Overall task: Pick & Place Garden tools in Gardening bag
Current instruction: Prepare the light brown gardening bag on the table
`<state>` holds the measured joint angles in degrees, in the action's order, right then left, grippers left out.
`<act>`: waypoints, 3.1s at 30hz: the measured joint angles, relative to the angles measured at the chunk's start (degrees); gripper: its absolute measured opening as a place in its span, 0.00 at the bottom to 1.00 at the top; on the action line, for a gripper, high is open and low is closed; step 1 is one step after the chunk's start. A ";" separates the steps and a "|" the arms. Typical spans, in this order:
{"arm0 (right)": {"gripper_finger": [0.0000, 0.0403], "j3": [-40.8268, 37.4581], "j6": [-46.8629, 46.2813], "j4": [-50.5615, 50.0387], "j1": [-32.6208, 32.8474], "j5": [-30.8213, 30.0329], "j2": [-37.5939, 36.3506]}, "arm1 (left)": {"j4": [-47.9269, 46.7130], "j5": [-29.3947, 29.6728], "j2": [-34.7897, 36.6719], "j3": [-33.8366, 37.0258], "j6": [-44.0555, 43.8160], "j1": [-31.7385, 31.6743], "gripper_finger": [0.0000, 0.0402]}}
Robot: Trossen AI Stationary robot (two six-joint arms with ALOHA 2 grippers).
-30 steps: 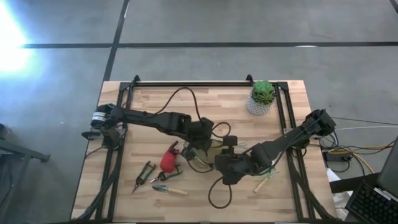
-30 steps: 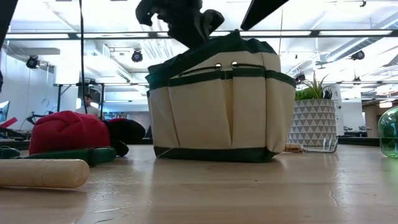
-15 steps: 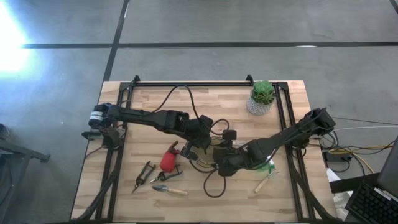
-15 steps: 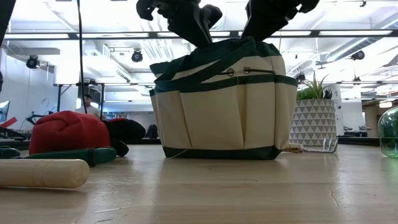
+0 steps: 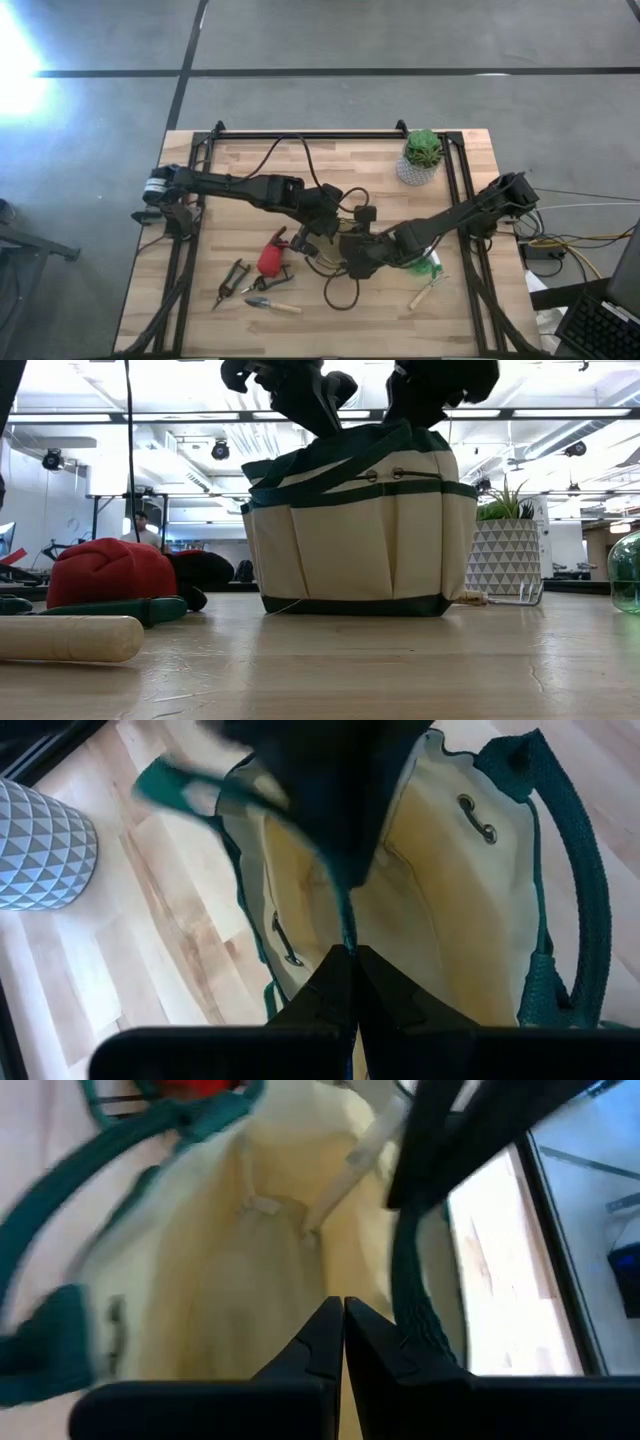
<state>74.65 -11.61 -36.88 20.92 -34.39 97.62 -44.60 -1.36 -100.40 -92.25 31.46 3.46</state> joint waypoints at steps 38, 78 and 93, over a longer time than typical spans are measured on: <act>0.02 -5.16 7.62 15.09 -9.01 0.85 0.15 | -0.26 -0.96 -0.28 0.24 2.47 -0.29 0.25; 0.02 -5.44 16.66 23.39 -16.23 5.57 0.02 | -16.28 22.02 6.09 -2.23 -6.23 -0.32 0.53; 0.02 4.21 16.57 11.22 -21.87 16.61 -0.07 | -9.33 23.32 19.13 5.07 -13.53 -0.33 0.52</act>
<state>78.86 4.96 -25.66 -0.95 -17.78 97.56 -53.93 21.96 -81.27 -87.18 17.93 3.14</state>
